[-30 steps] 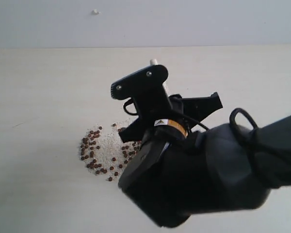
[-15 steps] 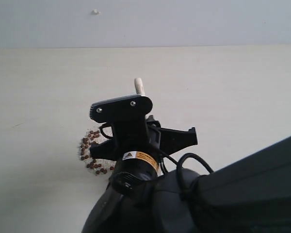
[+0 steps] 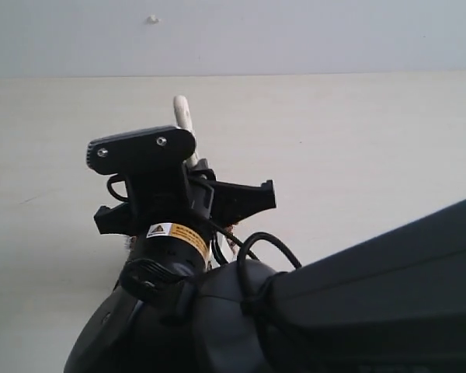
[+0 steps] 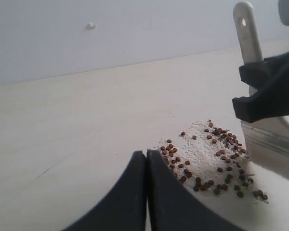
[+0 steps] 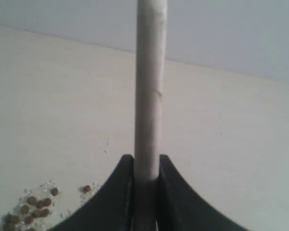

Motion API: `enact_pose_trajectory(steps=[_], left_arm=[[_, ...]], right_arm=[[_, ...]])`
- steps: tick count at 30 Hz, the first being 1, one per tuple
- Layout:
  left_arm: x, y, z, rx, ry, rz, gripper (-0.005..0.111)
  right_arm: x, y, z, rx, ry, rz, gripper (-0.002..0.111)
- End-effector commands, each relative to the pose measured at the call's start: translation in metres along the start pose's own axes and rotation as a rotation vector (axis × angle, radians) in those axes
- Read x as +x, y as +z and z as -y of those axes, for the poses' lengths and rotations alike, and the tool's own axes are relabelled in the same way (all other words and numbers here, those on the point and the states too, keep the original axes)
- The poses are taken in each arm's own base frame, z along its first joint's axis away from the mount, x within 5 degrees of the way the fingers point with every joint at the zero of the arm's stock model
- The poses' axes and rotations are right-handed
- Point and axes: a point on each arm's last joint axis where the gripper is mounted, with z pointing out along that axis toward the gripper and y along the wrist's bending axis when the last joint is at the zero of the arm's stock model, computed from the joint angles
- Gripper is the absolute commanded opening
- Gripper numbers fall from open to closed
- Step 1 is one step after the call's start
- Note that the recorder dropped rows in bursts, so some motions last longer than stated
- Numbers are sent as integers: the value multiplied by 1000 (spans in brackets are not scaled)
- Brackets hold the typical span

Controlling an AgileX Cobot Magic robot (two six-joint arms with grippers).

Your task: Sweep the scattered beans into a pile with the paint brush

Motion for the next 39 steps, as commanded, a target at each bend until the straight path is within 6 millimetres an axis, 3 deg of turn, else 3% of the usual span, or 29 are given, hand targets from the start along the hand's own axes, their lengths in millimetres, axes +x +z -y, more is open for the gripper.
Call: enact_pose_trajectory(steps=[1, 7, 11, 20, 24, 30, 32, 39], left_arm=[[1, 0, 0, 4, 4, 0, 0], [1, 0, 0, 4, 4, 0, 0], [1, 0, 0, 4, 4, 0, 0], [1, 0, 0, 4, 4, 0, 0], [1, 0, 0, 4, 4, 0, 0], [1, 0, 0, 4, 4, 0, 0], [1, 0, 0, 4, 4, 0, 0], [1, 0, 0, 4, 4, 0, 0]], right_arm=[[-25, -9, -4, -90, -148, 128, 0], [-48, -22, -6, -283, -333, 129, 0], [-61, -27, 1, -540, -399, 62, 0], [-83, -38, 70, -1092, -384, 5, 0], [-74, -52, 81, -1345, -507, 4, 0], [-54, -52, 82, -1524, -592, 98, 0], [-50, -49, 85, -1615, -572, 164, 0], [-49, -10, 99, -1683, -289, 99, 0]])
